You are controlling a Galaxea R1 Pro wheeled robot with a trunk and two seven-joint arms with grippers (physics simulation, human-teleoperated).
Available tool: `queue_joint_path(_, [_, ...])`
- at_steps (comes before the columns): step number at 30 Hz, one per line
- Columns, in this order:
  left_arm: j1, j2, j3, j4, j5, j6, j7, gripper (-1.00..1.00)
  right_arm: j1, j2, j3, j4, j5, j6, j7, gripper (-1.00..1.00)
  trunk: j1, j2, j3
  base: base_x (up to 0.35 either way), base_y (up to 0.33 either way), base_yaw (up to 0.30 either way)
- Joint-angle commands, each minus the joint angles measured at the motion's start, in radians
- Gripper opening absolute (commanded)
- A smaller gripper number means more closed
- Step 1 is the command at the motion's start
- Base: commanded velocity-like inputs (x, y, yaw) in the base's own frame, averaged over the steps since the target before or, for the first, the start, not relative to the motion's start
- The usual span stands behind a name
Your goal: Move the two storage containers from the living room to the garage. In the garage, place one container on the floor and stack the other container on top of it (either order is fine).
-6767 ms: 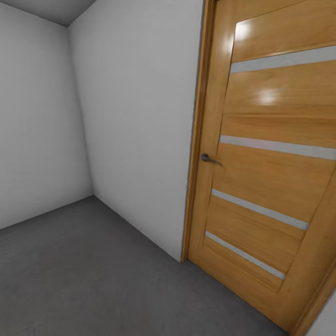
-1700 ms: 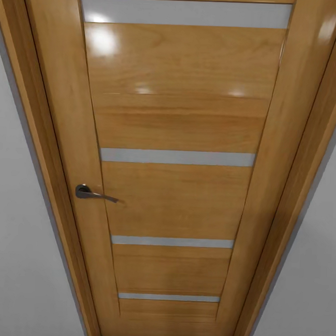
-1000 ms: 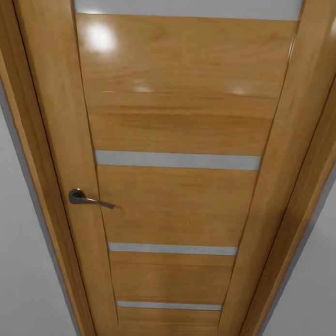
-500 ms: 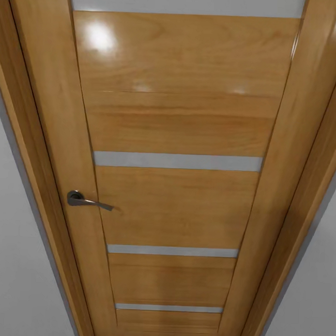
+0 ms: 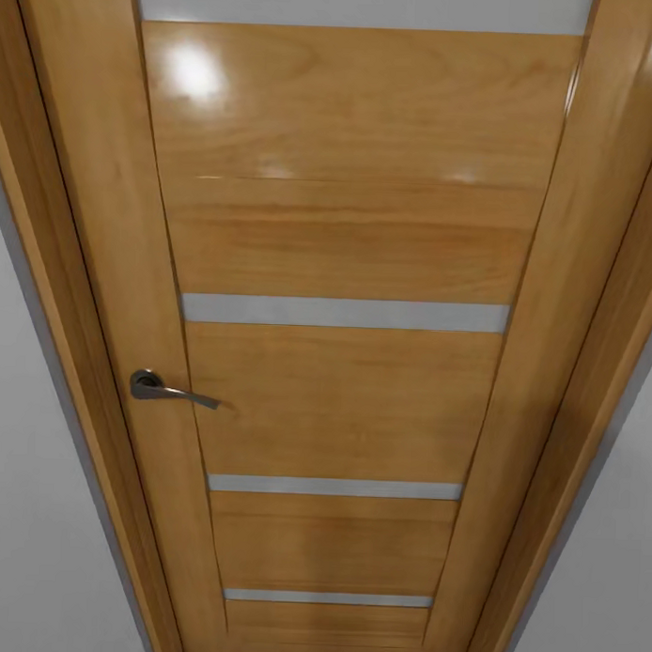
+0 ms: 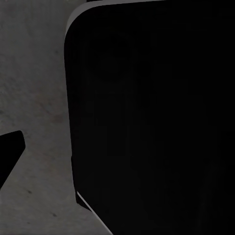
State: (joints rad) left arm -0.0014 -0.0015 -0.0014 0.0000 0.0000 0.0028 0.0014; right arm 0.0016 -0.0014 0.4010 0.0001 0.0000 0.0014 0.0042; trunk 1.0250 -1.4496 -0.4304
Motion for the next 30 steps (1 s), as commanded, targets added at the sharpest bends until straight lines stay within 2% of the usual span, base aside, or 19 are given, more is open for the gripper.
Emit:
queue_joint_path(1, [0.000,0.000,0.000,0.000,0.000,0.000,0.000,1.00,0.000,0.000,0.004,0.000,0.000,0.000,0.000,1.00,0.000,0.000,-0.001,0.000,0.000,0.000])
queue_joint_path(22, [0.000,0.000,0.000,0.000,0.000,0.000,-0.002,1.00,0.000,-0.001,0.005,0.000,0.001,-0.003,-0.008,1.00,0.000,0.000,-0.001,0.000,0.000,0.000])
queue_joint_path(30, [0.000,0.004,-0.004,-0.001,-0.001,0.000,-0.003,1.00,-0.008,-0.005,0.027,-0.018,0.000,-0.010,-0.010,1.00,0.000,0.000,-0.001,0.000,0.000,0.000])
